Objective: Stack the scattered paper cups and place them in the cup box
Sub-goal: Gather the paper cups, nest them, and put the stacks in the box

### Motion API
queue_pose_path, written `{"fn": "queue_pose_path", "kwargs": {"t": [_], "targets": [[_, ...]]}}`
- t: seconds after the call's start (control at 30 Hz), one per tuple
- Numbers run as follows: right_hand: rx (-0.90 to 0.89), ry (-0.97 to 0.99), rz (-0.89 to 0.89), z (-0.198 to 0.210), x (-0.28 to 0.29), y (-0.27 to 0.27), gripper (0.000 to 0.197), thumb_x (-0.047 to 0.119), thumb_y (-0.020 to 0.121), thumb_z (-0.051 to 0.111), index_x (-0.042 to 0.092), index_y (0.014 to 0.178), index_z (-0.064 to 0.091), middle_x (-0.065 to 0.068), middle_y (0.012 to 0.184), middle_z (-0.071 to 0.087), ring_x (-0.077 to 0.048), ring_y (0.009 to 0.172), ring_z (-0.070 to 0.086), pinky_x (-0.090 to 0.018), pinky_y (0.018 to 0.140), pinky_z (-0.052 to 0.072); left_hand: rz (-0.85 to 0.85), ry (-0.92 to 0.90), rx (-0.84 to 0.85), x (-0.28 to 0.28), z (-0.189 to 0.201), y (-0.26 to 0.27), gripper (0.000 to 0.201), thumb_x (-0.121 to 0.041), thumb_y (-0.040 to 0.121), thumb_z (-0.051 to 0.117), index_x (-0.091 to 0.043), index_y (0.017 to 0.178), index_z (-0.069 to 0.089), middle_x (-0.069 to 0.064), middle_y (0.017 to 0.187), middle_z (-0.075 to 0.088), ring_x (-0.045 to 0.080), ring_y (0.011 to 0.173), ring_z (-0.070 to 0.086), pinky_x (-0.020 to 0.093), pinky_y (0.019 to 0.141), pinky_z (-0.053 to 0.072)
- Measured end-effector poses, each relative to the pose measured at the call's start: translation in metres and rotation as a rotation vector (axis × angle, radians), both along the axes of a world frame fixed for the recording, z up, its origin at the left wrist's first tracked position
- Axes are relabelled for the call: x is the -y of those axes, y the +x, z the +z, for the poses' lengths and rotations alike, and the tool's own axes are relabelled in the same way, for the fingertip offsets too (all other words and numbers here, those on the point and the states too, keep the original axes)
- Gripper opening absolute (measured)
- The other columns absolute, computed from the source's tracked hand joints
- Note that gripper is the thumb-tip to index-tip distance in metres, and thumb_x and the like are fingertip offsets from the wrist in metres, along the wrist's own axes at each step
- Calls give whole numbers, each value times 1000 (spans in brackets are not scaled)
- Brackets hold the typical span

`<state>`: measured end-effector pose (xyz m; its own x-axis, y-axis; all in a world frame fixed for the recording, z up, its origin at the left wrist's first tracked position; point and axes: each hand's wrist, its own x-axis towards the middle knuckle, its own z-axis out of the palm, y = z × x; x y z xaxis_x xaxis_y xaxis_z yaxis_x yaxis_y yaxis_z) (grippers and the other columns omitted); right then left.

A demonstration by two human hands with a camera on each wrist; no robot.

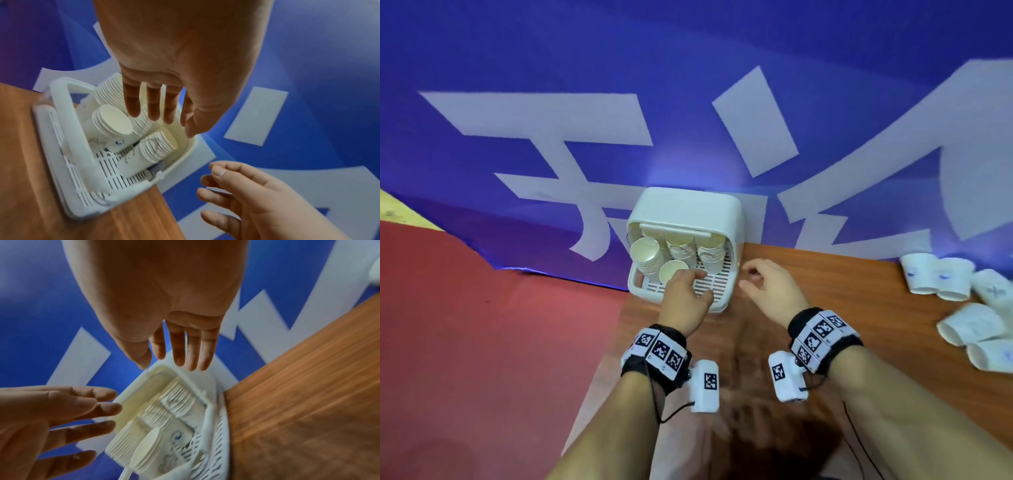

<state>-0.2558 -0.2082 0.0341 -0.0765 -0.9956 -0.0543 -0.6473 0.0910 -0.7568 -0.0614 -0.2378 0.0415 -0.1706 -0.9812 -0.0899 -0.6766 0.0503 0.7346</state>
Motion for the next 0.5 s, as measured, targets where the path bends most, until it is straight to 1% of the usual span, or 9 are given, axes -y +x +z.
{"fn": "queue_pose_path", "kwargs": {"t": [0.13,0.23,0.27,0.3,0.37,0.43,0.5], "targets": [[3,-11,-64,6,-52,-61,29,31,94,61,21,122,60,11,115,55,-5,102,55,-24,85,43,-52,0,13,-35,12,-58,37,-14,82,69,-14,118,63,3,119,60,19,111,55,32,101,41],[22,-7,-123,10,-97,-113,28,31,94,62,21,120,61,10,113,56,-6,101,56,-25,86,45,-95,6,8,-65,19,-112,38,-11,81,69,-13,119,63,3,120,59,17,107,56,27,98,41],[16,-8,-142,11,-112,-131,28,31,93,62,22,119,61,9,113,57,-7,100,57,-27,87,47,-118,3,8,-75,20,-132,39,-10,80,69,-14,118,63,3,120,58,17,106,56,28,99,42],[7,-9,-159,12,-127,-150,28,31,93,63,22,119,61,8,113,58,-7,100,57,-28,88,48,-142,-5,10,-85,20,-153,38,-11,79,69,-16,117,64,2,119,58,18,108,56,31,100,42],[-9,2,-195,12,-156,-189,29,30,92,63,21,120,61,8,113,59,-8,99,58,-28,86,47,-186,-14,22,-107,20,-194,37,-14,79,68,-18,116,64,2,119,58,22,112,54,38,102,43],[-15,22,-243,12,-186,-227,30,29,93,63,22,121,60,8,112,58,-6,98,57,-24,83,44,-226,-23,42,-129,19,-233,36,-15,80,68,-18,116,64,3,121,57,23,115,51,37,103,40],[9,31,-299,10,-215,-262,30,27,92,63,20,121,60,6,113,59,-7,97,57,-23,83,43,-267,-17,43,-149,17,-269,35,-17,83,68,-19,117,63,3,123,55,23,118,49,36,103,40]]}}
